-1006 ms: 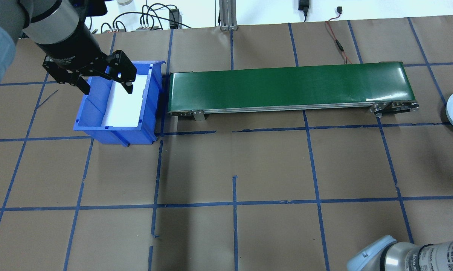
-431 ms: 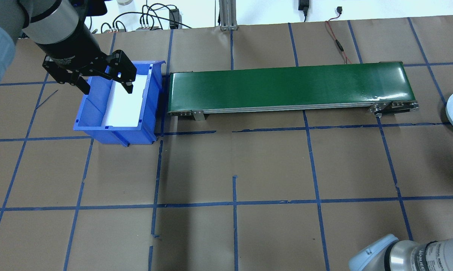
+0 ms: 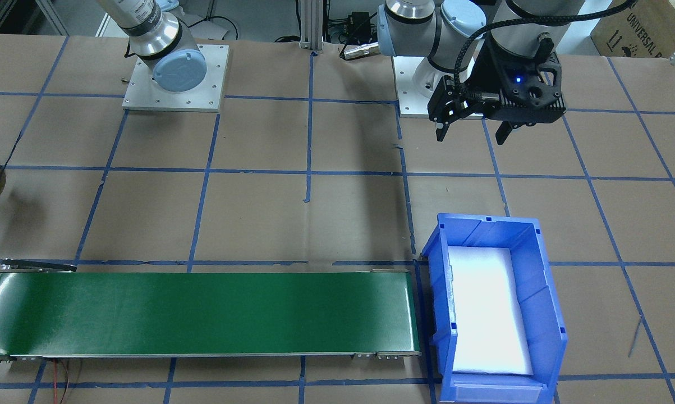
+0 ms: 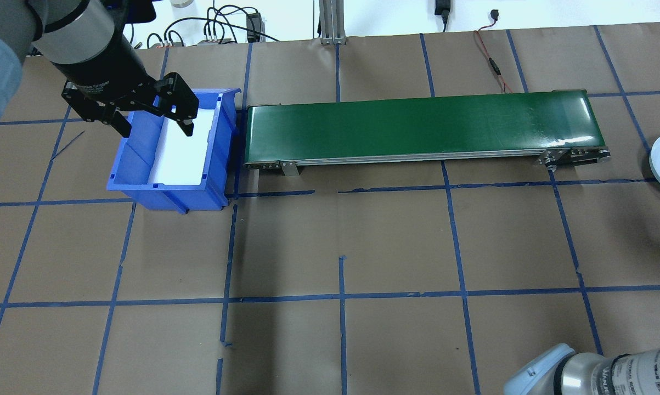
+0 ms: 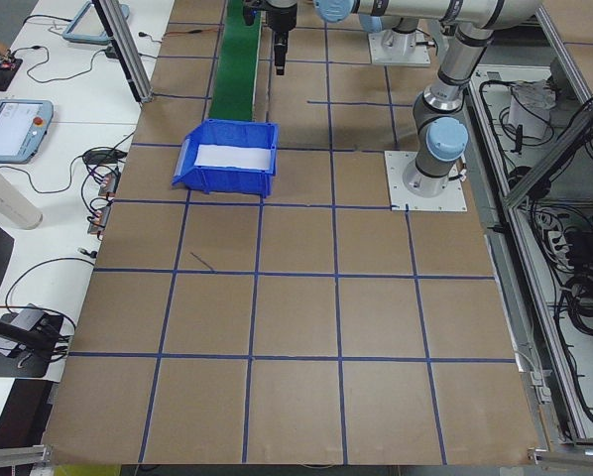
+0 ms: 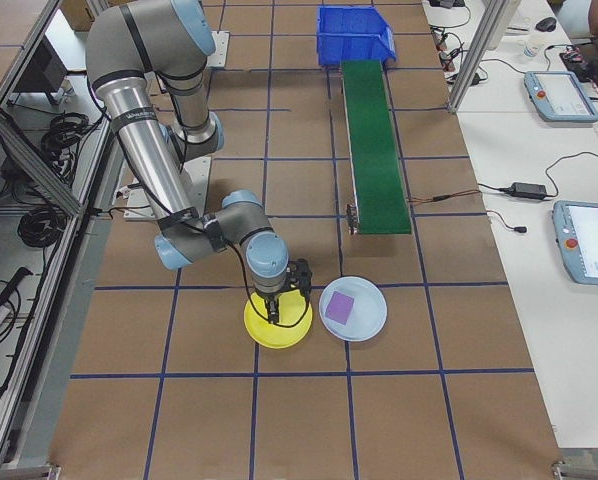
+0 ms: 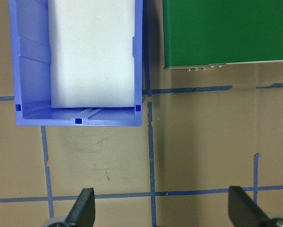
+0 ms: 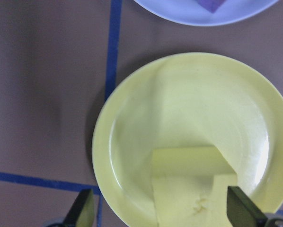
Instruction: Move block left to right into plate
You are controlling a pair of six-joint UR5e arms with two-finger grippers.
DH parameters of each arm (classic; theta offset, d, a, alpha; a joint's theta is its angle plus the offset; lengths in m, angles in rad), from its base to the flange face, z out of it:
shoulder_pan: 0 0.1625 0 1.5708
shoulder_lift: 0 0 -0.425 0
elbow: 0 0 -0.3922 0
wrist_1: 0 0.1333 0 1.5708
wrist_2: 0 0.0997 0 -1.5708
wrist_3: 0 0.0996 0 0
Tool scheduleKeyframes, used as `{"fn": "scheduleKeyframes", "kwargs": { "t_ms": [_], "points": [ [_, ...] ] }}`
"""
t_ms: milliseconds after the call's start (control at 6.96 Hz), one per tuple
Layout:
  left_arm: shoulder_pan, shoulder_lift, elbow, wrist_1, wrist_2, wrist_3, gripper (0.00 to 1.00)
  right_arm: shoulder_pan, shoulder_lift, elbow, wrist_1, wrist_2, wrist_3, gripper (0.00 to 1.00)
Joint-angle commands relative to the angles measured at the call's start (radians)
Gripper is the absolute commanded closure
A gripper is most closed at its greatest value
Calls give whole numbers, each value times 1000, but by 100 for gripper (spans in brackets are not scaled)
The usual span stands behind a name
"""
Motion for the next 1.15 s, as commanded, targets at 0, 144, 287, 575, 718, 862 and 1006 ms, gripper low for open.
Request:
{"fn": "scheduleKeyframes", "kwargs": {
  "t_ms": [0,144,287,575,718,862,1006],
  "points": [
    [1,0,0,0,0,0,0,201,-88,-4,96,11,231,1],
    [5,0,0,0,0,0,0,334,-160,-11,136,8,369,1],
    [3,0,0,-1,2,0,0,461,-229,-12,200,7,527,2],
    [5,0,0,0,-1,0,0,661,-332,-46,338,8,771,1],
    [5,0,2,-1,-1,0,0,732,-342,-116,423,25,863,1],
    [5,0,2,-2,-3,0,0,801,-342,-185,483,31,925,1],
    [3,0,2,0,-3,0,0,868,-343,-228,533,31,1044,1]
  ]
}}
